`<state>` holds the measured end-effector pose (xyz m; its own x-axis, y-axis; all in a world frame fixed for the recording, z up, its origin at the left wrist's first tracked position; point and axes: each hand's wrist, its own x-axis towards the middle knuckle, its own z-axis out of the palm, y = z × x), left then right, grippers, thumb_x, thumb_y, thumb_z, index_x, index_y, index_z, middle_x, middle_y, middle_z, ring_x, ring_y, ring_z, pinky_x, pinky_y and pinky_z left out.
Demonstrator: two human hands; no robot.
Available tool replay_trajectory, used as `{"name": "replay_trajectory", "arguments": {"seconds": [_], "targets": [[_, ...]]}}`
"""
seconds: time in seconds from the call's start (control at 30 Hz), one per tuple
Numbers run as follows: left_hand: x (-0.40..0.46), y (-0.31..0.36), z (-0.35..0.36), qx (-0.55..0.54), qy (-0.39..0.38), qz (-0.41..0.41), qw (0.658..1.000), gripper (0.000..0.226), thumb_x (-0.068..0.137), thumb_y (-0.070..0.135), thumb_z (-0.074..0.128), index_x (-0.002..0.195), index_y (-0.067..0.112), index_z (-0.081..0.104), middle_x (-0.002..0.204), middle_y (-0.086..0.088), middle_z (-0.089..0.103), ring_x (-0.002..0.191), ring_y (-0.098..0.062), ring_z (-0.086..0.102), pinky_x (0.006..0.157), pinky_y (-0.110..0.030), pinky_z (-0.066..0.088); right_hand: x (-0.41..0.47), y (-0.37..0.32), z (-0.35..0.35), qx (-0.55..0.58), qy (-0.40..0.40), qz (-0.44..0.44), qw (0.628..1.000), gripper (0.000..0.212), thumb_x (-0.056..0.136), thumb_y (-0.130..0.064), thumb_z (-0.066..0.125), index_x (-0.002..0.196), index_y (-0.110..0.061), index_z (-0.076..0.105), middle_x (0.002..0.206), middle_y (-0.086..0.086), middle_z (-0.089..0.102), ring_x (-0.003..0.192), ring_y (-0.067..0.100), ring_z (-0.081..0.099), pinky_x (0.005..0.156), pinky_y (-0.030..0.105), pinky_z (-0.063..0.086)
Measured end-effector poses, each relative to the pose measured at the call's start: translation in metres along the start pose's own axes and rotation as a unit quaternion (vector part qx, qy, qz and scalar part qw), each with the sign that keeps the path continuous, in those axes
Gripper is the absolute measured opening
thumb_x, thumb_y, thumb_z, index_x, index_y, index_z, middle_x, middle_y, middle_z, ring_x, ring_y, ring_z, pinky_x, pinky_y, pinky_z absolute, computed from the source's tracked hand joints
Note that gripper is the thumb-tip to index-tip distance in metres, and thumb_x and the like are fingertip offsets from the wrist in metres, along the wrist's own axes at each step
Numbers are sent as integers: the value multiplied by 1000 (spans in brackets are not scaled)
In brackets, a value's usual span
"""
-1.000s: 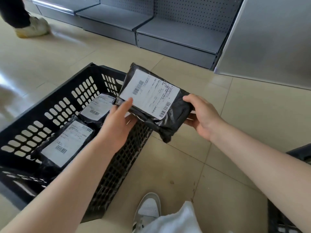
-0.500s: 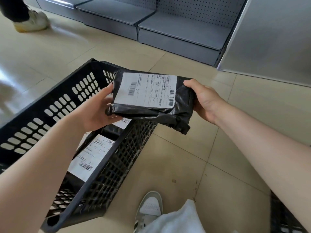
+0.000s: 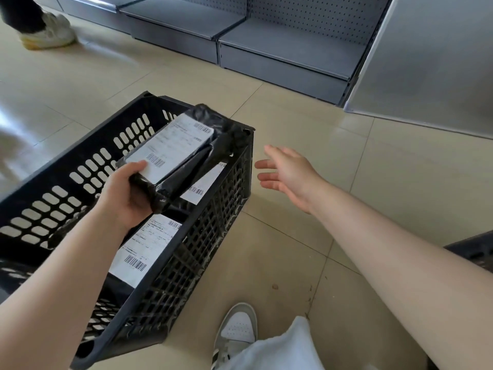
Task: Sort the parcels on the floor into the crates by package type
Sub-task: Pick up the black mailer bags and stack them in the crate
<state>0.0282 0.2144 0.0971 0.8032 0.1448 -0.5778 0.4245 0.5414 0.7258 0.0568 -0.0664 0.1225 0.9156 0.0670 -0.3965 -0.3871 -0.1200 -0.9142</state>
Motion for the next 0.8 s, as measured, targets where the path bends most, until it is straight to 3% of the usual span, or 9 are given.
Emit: {"name": "replay_trajectory", "arguments": {"seconds": [0.1,0.17,0.23,0.3,0.4,0.53,0.63,0.73,0.8], "targets": [[3,-11,-9,-14,49,5,999,13,93,21,58,105,16,59,68,2,71,64,-15,72,77,-41,56,-6,7,21,-98,-14,-70,993,21,100,-33,52,120,-26,54,111,-7,63,97,15,60,100,41,52],[6,-19,-9,-18,80,-6,997,11,93,18,58,104,13,59,62,2,69,54,-14,69,69,-40,56,-11,12,35,-182,-53,-136,972,35,100,-27,52,135,-26,52,128,-8,58,115,13,56,108,37,43],[10,-28,-7,-11,93,-35,995,11,94,16,59,104,10,59,73,-2,72,60,-17,72,68,-41,55,-17,18,47,-284,-107,-192,933,48,100,-23,50,147,-25,43,152,-6,44,139,14,39,116,34,31],[16,-38,-4,3,96,-65,993,10,96,15,58,102,8,58,86,-6,69,71,-21,70,70,-42,54,-21,26,56,-361,-149,-206,897,58,99,-20,50,154,-23,33,161,-7,30,149,15,23,119,36,20],[24,-46,1,16,97,-88,991,13,98,19,57,100,6,56,89,-7,61,79,-22,63,71,-42,52,-24,35,66,-382,-182,-157,892,71,95,-16,52,159,-20,20,167,-6,12,152,20,12,122,38,16],[36,-45,2,67,98,-75,990,24,98,27,59,111,7,62,99,-7,70,88,-20,69,71,-38,55,-26,38,74,-436,-185,-131,871,76,92,-15,51,159,-22,14,168,-8,-3,152,25,12,120,49,22],[42,-47,8,174,109,-56,977,23,95,31,62,104,10,62,94,-6,70,84,-20,69,65,-34,55,-27,41,75,-493,-173,-147,840,78,90,-13,50,158,-23,13,168,-7,-6,148,29,21,117,51,26],[46,-46,12,246,95,-62,963,8,91,18,56,90,10,55,80,-7,60,71,-20,62,62,-33,53,-26,43,72,-418,-185,-126,880,75,91,-13,49,158,-26,18,167,-15,-3,147,23,29,116,48,30],[50,-41,8,256,96,-70,959,4,87,12,56,89,8,55,87,-12,61,75,-23,63,64,-34,55,-24,44,69,-371,-193,-120,900,73,91,-14,49,157,-28,22,166,-20,1,146,16,32,115,45,34]]}}
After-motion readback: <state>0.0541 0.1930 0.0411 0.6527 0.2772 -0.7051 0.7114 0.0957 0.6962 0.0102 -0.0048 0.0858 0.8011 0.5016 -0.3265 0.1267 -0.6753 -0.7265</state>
